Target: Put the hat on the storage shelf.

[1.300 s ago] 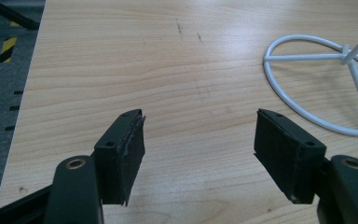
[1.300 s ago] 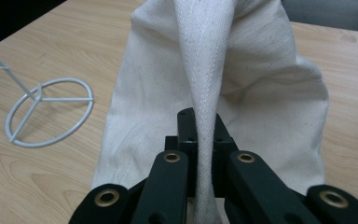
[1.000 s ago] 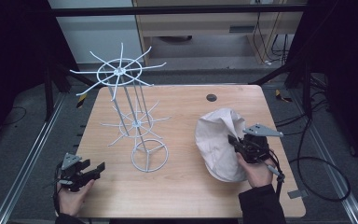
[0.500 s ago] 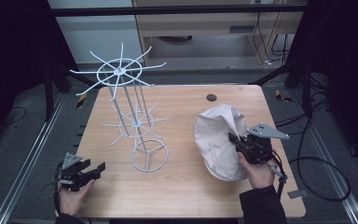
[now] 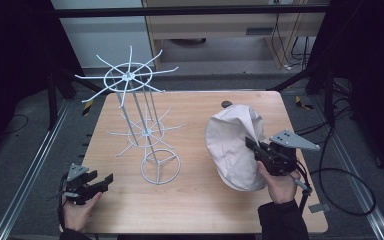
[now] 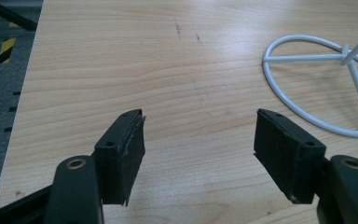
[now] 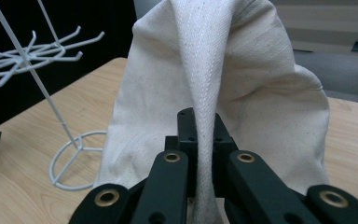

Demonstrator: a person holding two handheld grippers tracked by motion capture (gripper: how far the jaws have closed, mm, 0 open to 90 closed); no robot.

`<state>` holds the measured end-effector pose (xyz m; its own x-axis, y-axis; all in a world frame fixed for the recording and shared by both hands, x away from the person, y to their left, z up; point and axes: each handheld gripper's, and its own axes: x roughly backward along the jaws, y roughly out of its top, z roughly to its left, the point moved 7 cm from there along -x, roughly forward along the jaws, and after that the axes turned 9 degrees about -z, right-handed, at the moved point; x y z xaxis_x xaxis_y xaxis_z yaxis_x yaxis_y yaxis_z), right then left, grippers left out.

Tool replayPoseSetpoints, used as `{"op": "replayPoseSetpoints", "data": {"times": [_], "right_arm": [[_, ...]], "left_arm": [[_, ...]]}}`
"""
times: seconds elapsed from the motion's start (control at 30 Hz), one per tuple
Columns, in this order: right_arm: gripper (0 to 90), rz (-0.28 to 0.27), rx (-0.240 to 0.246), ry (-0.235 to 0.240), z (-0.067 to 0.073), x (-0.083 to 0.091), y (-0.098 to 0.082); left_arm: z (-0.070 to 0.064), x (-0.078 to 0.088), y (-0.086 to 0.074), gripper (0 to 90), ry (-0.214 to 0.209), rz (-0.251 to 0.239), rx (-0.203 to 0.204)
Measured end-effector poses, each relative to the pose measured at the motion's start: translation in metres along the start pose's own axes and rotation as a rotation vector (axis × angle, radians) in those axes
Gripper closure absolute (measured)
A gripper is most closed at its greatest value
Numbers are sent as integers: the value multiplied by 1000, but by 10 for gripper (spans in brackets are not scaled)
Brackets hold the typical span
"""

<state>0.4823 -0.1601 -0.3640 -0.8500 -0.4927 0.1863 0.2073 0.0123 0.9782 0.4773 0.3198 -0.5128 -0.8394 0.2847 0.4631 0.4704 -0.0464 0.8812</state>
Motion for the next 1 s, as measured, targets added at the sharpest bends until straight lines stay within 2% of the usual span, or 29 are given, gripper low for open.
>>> {"op": "replayPoseSetpoints", "data": {"times": [0.23, 0.43, 0.77, 1.0], "right_arm": [[884, -42, 26, 21, 12, -2, 15], [884, -105, 33, 45, 19, -1, 33], [885, -143, 51, 46, 20, 3, 45], [885, -191, 55, 51, 22, 8, 59]], "left_arm": [[0, 1, 0, 330, 0, -1, -3], [-1, 0, 0, 330, -1, 2, -4], [0, 0, -1, 330, 3, 6, -1], [1, 0, -1, 330, 4, 6, 0]]}}
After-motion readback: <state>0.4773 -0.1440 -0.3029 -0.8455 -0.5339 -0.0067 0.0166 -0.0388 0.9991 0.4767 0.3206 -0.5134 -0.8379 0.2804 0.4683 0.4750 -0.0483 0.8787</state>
